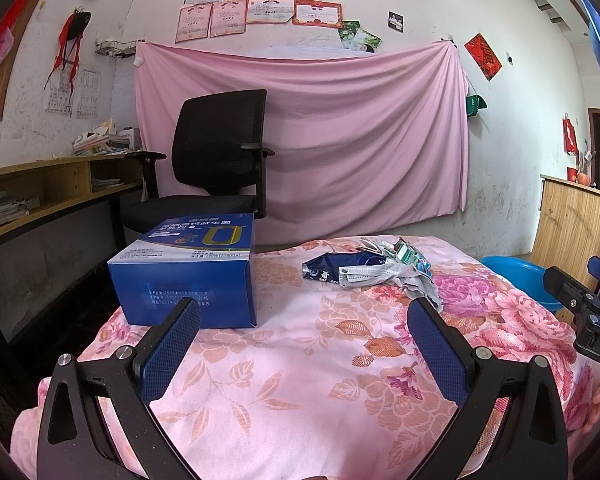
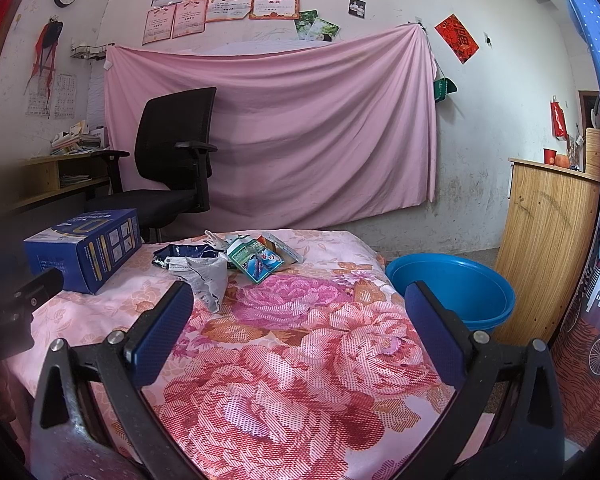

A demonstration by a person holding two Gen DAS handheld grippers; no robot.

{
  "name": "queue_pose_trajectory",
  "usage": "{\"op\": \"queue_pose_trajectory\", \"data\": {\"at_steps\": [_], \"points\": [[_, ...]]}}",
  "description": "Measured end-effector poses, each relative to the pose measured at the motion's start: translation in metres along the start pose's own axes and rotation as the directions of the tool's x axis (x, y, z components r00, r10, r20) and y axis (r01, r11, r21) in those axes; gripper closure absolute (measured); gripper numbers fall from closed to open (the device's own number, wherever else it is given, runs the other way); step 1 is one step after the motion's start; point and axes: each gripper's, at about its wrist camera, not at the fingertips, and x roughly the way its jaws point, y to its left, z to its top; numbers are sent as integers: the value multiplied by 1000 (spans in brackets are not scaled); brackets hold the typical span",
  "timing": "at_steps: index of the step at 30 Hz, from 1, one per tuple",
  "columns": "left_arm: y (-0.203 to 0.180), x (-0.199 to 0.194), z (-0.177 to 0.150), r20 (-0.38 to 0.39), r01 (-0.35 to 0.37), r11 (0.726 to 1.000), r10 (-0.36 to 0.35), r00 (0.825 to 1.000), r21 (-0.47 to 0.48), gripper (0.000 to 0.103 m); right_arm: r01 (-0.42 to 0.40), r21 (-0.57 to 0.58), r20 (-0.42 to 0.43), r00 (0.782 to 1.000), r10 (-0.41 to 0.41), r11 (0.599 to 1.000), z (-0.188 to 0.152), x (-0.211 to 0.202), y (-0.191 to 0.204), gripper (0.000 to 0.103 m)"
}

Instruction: Collect trash

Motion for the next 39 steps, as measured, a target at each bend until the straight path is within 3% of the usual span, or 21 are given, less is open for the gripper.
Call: {"op": "queue_pose_trajectory", "data": {"at_steps": [39], "points": [[-1, 0, -1, 5, -5, 1000, 5, 1000, 7, 2, 0, 1, 1, 1000, 0, 1000, 0, -1, 0, 0]]}}
